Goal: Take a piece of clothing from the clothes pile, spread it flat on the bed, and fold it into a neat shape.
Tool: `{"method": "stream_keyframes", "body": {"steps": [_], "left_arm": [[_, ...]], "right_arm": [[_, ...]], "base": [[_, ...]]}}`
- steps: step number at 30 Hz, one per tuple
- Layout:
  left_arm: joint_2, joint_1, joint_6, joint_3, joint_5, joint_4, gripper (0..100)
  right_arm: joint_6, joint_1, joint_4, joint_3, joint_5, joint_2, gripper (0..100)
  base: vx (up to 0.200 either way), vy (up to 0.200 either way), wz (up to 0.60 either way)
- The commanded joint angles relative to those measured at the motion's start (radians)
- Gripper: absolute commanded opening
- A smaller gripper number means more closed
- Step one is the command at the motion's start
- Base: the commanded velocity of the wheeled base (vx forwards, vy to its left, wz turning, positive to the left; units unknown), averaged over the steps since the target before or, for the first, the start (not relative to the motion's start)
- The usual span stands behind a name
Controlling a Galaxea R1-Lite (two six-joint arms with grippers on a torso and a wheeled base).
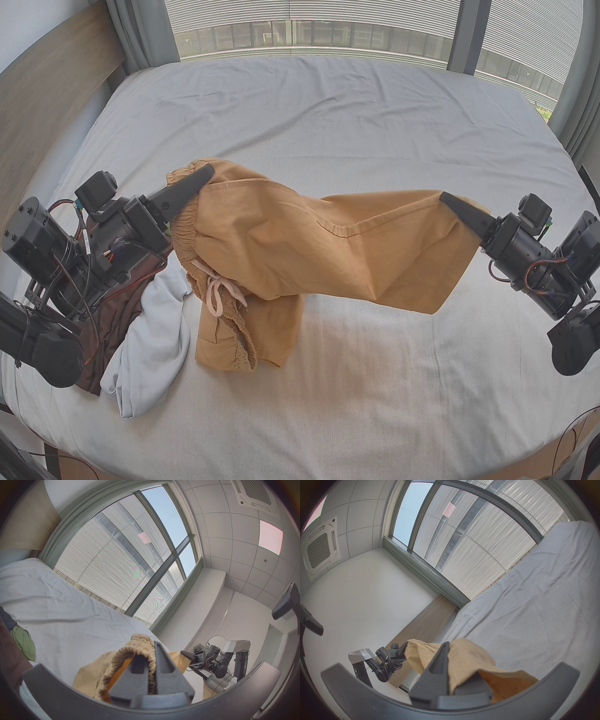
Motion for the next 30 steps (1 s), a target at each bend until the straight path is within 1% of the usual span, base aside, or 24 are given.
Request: {"method": "stream_keyframes", "body": {"steps": [1,3,4,6,12,17,20,27,30], "left_arm": [[-0.001,0.019,0.0,-0.003,0.0,0.0,0],[-0.001,0.023,0.0,-0.003,0.0,0.0,0],[0.001,0.039,-0.001,-0.008,0.0,0.0,0],[0.001,0.046,-0.003,-0.008,0.0,0.0,0],[0.002,0.052,-0.006,0.0,0.0,0.0,0],[0.015,0.088,-0.006,-0.005,-0.002,0.0,0],[0.025,0.108,0.0,-0.005,-0.002,0.0,0],[0.03,0.118,0.0,-0.006,-0.002,0.0,0],[0.03,0.119,0.0,-0.006,0.0,0.0,0]], "right_arm": [[0.001,-0.015,-0.001,-0.009,0.002,-0.035,0],[0.001,-0.015,-0.001,-0.01,0.002,-0.037,0],[0.001,-0.031,0.001,-0.018,0.007,-0.051,0],[0.001,-0.038,0.001,-0.023,0.007,-0.058,0],[0.003,-0.07,0.001,-0.037,0.008,-0.075,0],[0.004,-0.107,0.001,-0.044,0.037,-0.084,0],[0.007,-0.121,0.001,-0.047,0.044,-0.084,0],[0.007,-0.159,0.001,-0.069,0.047,-0.084,0],[0.009,-0.179,0.001,-0.073,0.06,-0.086,0]], "base": [[0.0,0.0,0.0],[0.0,0.0,0.0],[0.0,0.0,0.0],[0.0,0.0,0.0],[0.0,0.0,0.0],[0.0,0.0,0.0],[0.0,0.0,0.0],[0.0,0.0,0.0],[0.0,0.0,0.0]]}}
